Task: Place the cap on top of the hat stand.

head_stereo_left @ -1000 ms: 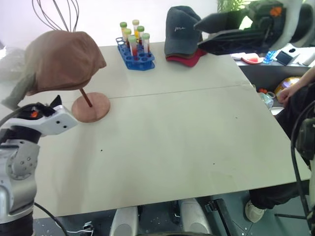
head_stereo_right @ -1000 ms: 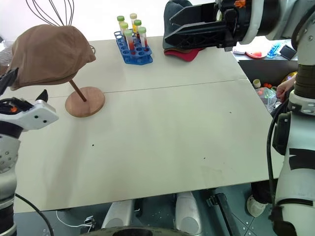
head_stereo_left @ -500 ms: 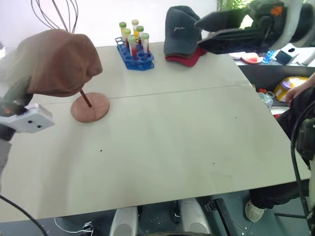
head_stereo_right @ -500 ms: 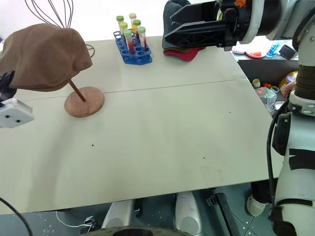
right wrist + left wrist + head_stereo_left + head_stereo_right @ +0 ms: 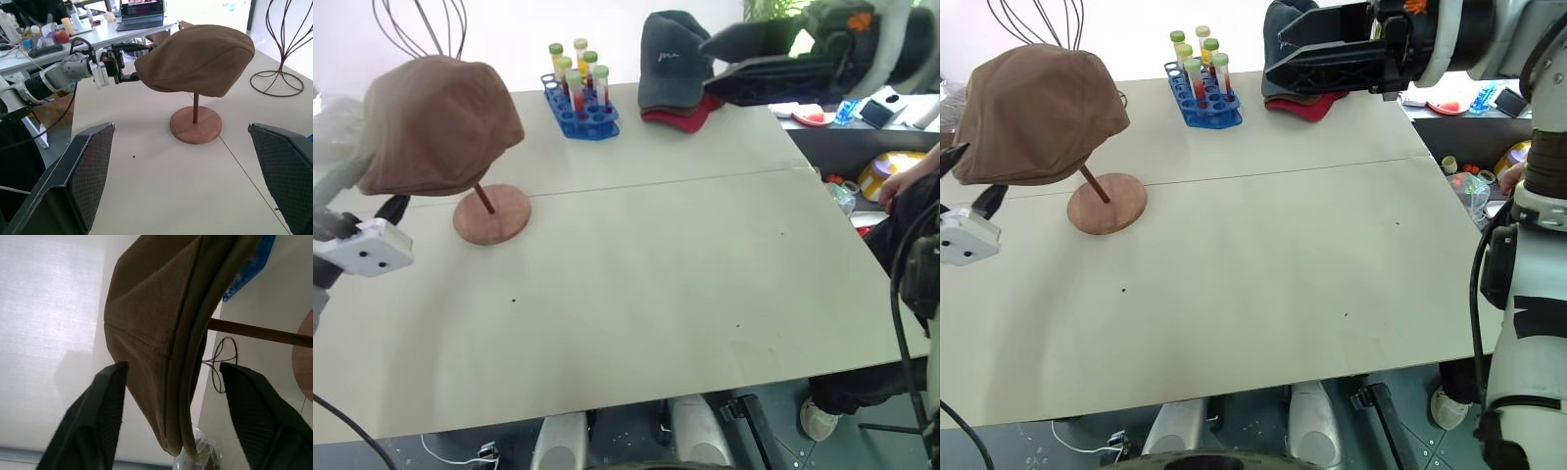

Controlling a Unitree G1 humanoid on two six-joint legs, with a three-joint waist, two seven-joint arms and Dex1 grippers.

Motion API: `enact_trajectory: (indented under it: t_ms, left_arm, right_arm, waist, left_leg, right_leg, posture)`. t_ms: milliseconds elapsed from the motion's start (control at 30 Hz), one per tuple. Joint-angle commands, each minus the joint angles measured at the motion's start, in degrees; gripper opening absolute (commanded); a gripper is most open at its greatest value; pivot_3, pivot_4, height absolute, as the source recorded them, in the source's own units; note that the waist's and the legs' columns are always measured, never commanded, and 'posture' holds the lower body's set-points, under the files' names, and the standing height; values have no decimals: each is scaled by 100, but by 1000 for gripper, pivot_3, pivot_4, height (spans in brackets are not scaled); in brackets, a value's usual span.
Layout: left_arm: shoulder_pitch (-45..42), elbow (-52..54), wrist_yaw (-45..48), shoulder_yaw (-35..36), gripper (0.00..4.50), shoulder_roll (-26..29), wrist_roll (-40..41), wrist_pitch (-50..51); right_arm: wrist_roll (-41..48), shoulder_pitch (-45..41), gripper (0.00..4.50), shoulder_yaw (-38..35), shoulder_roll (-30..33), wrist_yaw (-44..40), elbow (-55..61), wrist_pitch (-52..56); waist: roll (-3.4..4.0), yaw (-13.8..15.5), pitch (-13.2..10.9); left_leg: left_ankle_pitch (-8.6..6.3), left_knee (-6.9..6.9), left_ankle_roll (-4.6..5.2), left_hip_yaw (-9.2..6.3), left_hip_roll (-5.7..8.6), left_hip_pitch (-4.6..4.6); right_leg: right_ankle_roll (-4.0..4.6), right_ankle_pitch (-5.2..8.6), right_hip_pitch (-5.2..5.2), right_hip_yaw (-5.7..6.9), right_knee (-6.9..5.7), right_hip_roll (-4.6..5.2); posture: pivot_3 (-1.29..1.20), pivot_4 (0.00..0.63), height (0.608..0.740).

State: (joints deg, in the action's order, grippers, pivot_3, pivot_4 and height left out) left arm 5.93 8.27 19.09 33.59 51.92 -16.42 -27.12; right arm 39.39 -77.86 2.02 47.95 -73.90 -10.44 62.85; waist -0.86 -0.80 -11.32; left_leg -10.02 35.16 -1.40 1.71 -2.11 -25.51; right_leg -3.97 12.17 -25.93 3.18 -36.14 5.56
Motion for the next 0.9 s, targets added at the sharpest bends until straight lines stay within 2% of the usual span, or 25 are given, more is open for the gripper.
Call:
enact_trajectory:
  t_ms: [33,133,233,367,433,500,533,600,633,733,900]
  left_arm:
    - [293,450,82,687,4275,-13,280,-290]
    - [786,792,344,1246,4275,-190,760,-432]
    - [1340,1194,862,1702,4275,-359,1576,-62]
    - [2005,1769,1899,1981,4275,-127,2457,1117]
    - [2423,2027,2469,2307,4275,-11,3093,2278]
    - [2664,2166,2894,2635,4275,71,3572,3002]
    - [2744,2050,3219,3084,4275,210,4385,3789]
    - [2829,1569,3694,3858,4275,636,5599,5628]
    - [2745,1126,4084,4166,4275,911,5846,5987]
    - [2637,-252,5336,4842,4275,1792,5888,6645]
    - [2418,-2680,7032,5384,4275,3211,4942,6883]
  right_arm:
    - [-41,6,4500,-148,76,-29,15,-175]
    - [-92,74,4500,-138,74,-67,-45,-283]
    - [-163,111,4500,-109,89,-149,-170,-410]
    - [-370,61,4500,-19,111,-389,-550,-728]
    - [-486,-7,4500,30,109,-511,-755,-875]
    - [-591,-69,4500,74,106,-615,-909,-985]
    - [-666,-113,4500,109,122,-679,-997,-1056]
    - [-783,-180,4500,168,158,-821,-1110,-1164]
    - [-810,-204,4500,175,183,-915,-1133,-1198]
    - [-847,-237,4500,147,221,-1104,-1163,-1245]
    - [-928,-259,4500,74,210,-1117,-1248,-1238]
  waist:
    - [0,-1,0]
    - [0,-24,0]
    - [0,-20,1]
    - [1,6,2]
    - [-3,-1,4]
    - [-2,-15,3]
    - [-2,-20,3]
    - [-3,-20,2]
    - [-3,-15,2]
    - [1,-20,-1]
    - [2,-39,0]
  left_leg:
    - [0,0,0,1,0,-1]
    - [0,-2,0,2,-1,-1]
    - [-1,-1,0,6,-7,-2]
    - [-5,4,-6,15,-17,1]
    - [-10,8,-15,15,-20,0]
    - [-11,7,-15,18,-20,0]
    - [-11,7,-16,20,-20,0]
    - [-12,7,-17,21,-29,-3]
    - [-9,9,-13,19,-35,-5]
    - [-9,8,-12,16,-50,-2]
    - [-15,9,-22,33,-62,0]
  right_leg:
    - [0,0,0,0,1,0]
    - [0,0,-4,-2,0,0]
    - [3,-1,-8,-1,1,-2]
    - [5,-1,-7,1,2,-6]
    - [7,-2,-8,1,3,-10]
    - [7,-2,-11,0,6,-8]
    - [6,-1,-14,0,5,-9]
    - [6,0,-20,1,4,-20]
    - [5,1,-25,1,2,-29]
    - [5,3,-28,5,3,-50]
    - [9,0,-35,5,4,-58]
  posture:
    - [0,150,728]
    - [0,150,728]
    - [0,150,728]
    - [0,150,728]
    - [0,150,728]
    - [0,150,728]
    - [0,150,728]
    - [0,150,728]
    - [0,150,728]
    - [0,150,728]
    - [0,150,728]
